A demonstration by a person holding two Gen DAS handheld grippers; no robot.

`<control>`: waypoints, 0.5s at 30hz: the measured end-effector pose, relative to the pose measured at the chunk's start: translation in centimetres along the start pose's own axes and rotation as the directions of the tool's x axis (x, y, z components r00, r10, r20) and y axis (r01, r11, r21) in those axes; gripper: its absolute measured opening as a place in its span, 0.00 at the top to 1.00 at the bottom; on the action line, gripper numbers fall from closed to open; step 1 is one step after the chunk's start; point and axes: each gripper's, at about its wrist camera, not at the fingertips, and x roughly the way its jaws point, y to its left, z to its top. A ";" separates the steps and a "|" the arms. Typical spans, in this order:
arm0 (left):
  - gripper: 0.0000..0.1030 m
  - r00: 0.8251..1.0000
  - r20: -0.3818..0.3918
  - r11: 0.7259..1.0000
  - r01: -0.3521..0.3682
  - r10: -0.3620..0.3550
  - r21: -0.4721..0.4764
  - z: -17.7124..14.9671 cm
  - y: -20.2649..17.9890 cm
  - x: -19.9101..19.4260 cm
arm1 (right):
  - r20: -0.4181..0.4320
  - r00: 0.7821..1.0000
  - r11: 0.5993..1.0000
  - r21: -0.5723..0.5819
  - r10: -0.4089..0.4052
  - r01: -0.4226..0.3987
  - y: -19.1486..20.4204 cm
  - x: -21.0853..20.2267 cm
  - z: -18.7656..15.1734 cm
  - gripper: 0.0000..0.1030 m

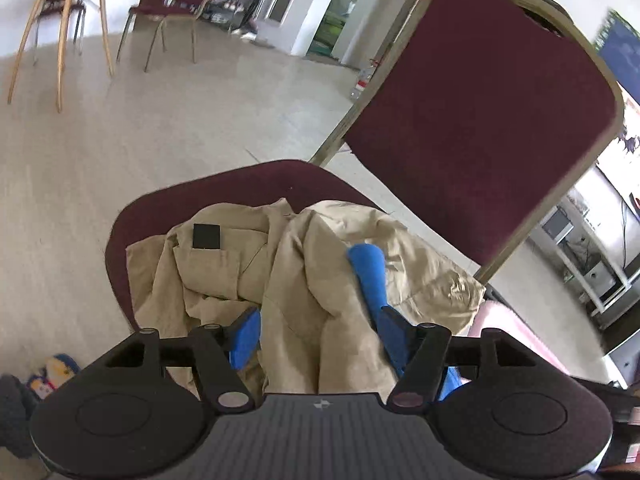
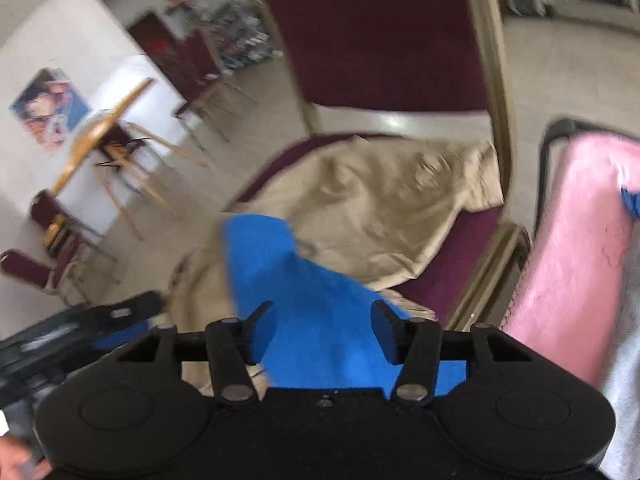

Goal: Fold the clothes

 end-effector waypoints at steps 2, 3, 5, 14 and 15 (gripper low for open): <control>0.39 1.000 0.002 1.000 -0.005 0.005 0.006 0.0 0.0 0.2 | -0.034 0.998 0.996 0.079 0.049 -0.046 -1.6 1.4 0.0 0.52; 0.39 1.000 0.002 1.000 -0.001 0.001 0.004 0.0 0.0 0.3 | -0.047 0.994 0.991 0.102 0.097 -0.092 -2.2 1.7 -0.2 0.52; 0.39 1.000 -0.007 1.000 0.017 -0.017 -0.009 0.0 0.1 0.7 | -0.063 0.979 0.972 0.151 0.193 -0.181 -3.4 2.4 -0.4 0.52; 0.39 1.000 -0.012 0.998 -0.003 0.002 -0.071 0.1 1.0 1.6 | -0.041 0.982 0.983 0.019 0.183 -0.182 0.3 4.3 0.1 0.94; 0.39 1.000 -0.010 0.997 -0.012 0.011 -0.075 0.1 1.1 1.5 | -0.011 0.990 0.990 -0.016 0.139 -0.140 0.9 4.1 0.0 0.96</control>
